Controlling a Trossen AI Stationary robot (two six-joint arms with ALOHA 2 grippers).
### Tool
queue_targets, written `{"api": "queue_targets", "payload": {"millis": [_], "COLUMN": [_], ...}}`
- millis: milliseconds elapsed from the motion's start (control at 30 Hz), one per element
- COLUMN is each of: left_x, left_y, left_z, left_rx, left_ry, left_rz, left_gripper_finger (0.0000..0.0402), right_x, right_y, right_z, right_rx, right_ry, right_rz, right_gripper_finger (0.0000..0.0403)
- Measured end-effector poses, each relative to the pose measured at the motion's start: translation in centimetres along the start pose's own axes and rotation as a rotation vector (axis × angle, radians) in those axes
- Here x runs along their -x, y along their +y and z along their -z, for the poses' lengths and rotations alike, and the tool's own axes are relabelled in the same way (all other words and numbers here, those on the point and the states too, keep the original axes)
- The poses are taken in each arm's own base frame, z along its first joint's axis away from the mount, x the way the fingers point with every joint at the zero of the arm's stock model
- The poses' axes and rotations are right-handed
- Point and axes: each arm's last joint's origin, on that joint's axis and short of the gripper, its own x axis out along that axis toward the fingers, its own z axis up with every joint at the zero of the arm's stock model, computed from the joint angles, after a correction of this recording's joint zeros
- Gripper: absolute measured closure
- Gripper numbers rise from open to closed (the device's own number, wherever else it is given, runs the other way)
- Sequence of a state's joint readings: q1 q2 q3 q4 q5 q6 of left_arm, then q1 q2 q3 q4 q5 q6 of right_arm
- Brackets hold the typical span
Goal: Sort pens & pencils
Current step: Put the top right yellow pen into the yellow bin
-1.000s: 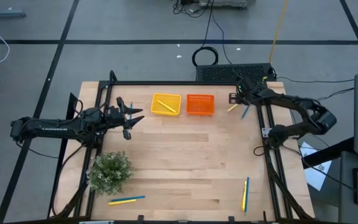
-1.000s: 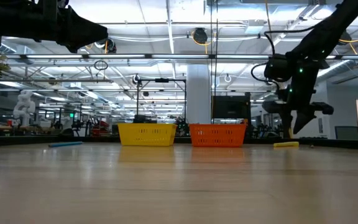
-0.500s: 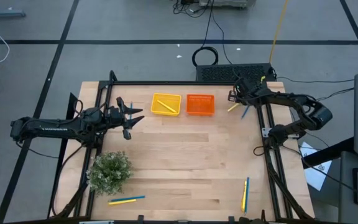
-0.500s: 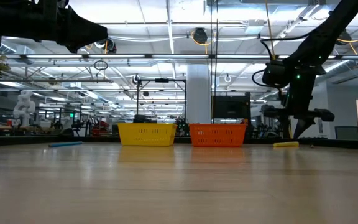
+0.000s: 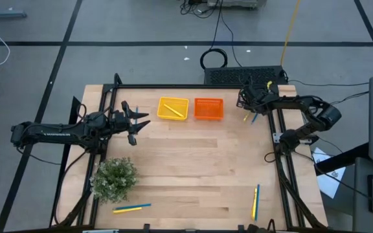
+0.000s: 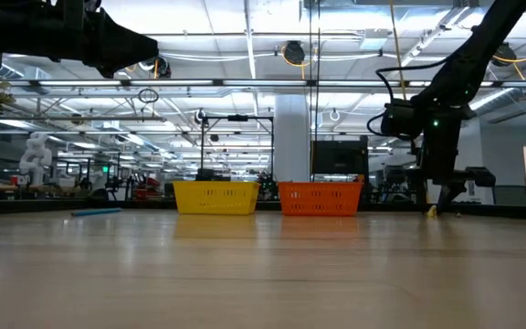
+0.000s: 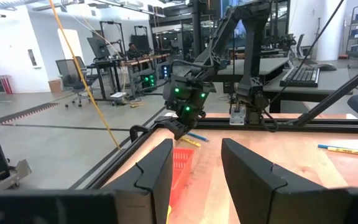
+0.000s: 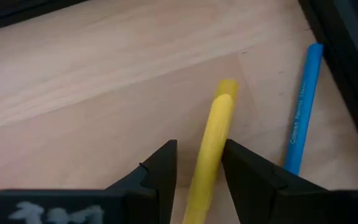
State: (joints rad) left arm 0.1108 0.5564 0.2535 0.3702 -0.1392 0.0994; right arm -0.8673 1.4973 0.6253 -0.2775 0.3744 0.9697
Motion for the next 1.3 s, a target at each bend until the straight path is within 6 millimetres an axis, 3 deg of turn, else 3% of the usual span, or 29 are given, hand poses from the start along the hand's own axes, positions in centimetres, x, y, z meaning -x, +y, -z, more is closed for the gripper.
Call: {"api": "queue_targets", "payload": {"millis": [300,533,800,900,1067,1200,1300], "left_x": [0.0,0.0,0.0,0.0,0.0,0.0,0.0], "left_y": [0.0,0.0,0.0,0.0,0.0,0.0,0.0], "left_z": [0.0,0.0,0.0,0.0,0.0,0.0,0.0], "left_rx": [0.000,-0.001,-0.001,-0.002,-0.021,-0.013,-0.006], "left_ry": [0.001,0.001,0.002,0.001,0.001,0.000,-0.004], "left_rz": [0.000,0.000,0.000,0.000,-0.001,0.000,-0.001], "left_gripper_finger": [0.0259,0.0259,0.0259,0.0259,0.0259,0.0259,0.0259], "right_x": [0.1,0.1,0.8,2.7,7.7,11.5,13.0], "right_y": [0.1,0.1,0.0,0.6,2.0,3.3,3.8], "right_z": [0.0,0.0,0.0,-0.4,0.0,2.1,4.9], "right_rx": [-0.013,0.005,0.078,0.156,0.301,0.494,0.622], "right_ry": [-0.024,-0.025,-0.018,-0.085,-0.259,-0.401,-0.472], "right_rz": [-0.002,0.002,-0.028,-0.132,-0.395,-0.651,-0.908], "right_gripper_finger": [0.0290,0.0378,0.0378,0.0378,0.0378,0.0378,0.0378]}}
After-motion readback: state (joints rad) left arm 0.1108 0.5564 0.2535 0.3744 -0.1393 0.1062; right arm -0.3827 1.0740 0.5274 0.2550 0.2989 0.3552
